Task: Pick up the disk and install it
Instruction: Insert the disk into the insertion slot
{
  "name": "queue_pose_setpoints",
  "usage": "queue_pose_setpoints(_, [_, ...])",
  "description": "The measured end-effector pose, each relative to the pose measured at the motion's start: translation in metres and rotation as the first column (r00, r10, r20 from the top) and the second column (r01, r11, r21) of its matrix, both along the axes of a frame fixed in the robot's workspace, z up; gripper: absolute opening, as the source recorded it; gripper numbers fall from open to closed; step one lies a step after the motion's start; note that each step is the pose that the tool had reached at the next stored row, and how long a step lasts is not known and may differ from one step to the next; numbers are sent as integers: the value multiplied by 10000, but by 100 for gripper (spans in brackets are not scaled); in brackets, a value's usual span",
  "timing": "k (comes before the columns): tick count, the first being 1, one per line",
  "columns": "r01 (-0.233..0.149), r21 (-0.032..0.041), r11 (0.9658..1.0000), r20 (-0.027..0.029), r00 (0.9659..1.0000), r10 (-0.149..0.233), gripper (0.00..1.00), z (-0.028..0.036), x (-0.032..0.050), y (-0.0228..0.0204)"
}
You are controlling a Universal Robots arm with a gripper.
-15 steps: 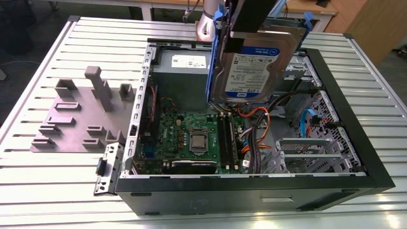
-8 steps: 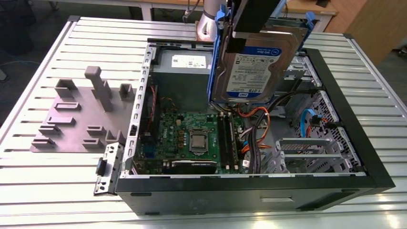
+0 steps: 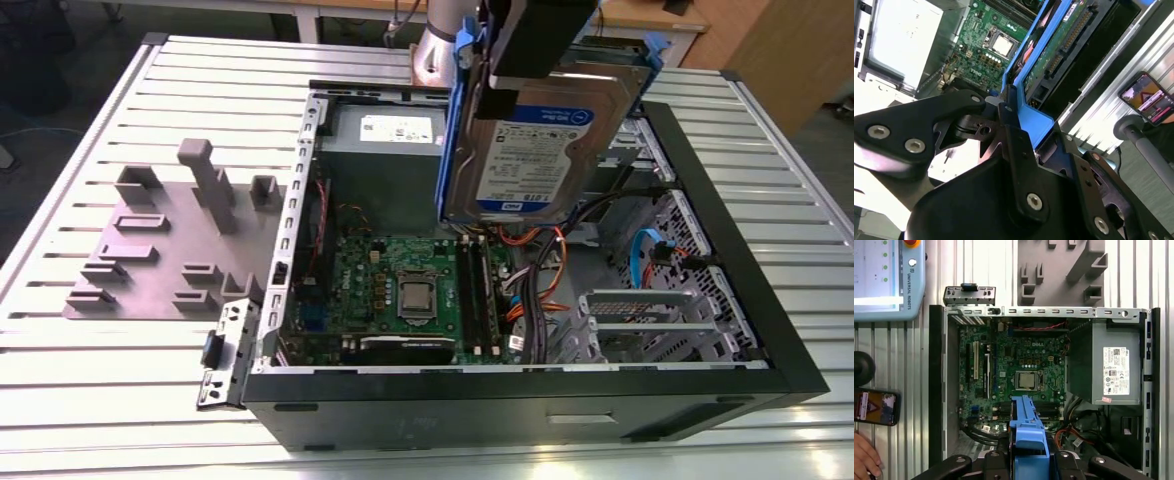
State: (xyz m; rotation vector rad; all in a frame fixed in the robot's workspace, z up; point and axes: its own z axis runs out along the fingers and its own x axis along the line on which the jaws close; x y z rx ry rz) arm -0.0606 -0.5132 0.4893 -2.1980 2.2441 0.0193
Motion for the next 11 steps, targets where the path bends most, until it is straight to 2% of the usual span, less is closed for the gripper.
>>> queue_pose_setpoints(4, [1,0,10000,22,10000,-1,36,-11,-1,-69])
queue_pose_setpoints(8, [-1,0,10000,39,10000,1,36,-20,8,-85])
queue_pose_setpoints(11, [0,1,10000,40,10000,0,36,-26,54,-86])
